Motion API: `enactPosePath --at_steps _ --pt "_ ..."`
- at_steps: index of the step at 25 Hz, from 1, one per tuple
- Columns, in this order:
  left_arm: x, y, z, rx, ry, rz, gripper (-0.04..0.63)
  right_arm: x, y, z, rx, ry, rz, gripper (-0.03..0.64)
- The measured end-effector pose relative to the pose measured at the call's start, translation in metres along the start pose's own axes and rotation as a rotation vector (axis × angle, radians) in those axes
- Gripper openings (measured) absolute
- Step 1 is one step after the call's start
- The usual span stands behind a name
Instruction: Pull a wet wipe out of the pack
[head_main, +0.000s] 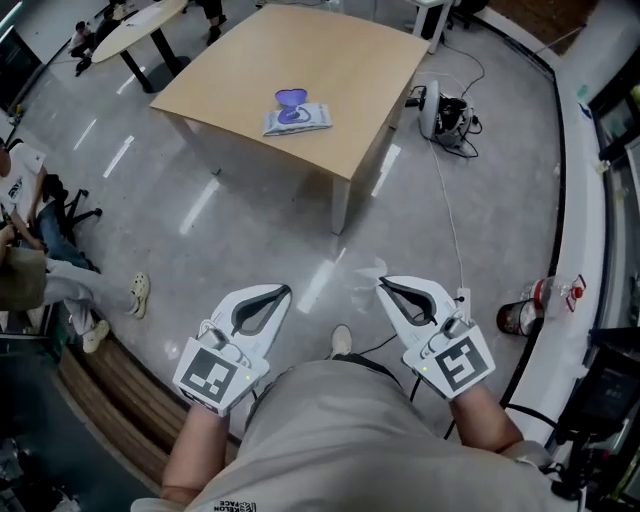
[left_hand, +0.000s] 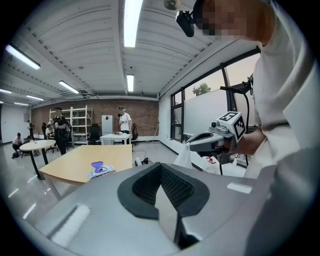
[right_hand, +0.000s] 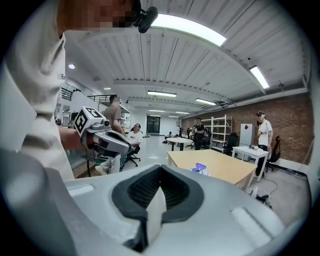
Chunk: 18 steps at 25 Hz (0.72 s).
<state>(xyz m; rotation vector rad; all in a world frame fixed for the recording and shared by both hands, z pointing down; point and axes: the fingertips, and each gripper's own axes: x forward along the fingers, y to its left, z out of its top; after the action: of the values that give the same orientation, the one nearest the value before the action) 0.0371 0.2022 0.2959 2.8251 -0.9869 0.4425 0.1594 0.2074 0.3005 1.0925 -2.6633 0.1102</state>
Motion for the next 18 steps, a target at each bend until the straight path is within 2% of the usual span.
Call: enactPosePath --at_steps 8,13,18 --pt "-0.090 -0.023 -0.026 -0.004 -0.029 -0.035 0.006 -0.015 0.097 0.001 -0.011 0.008 -0.032 0.003" --pt "-0.155 -0.029 -0.054 -0.022 -0.030 -0.034 0.006 -0.016 0.168 0.005 -0.023 0.014 -0.036 0.003" --pt "-0.202 -0.038 -0.083 -0.008 -0.027 -0.045 0.006 -0.022 0.227 -0.001 -0.035 0.023 -0.046 0.002"
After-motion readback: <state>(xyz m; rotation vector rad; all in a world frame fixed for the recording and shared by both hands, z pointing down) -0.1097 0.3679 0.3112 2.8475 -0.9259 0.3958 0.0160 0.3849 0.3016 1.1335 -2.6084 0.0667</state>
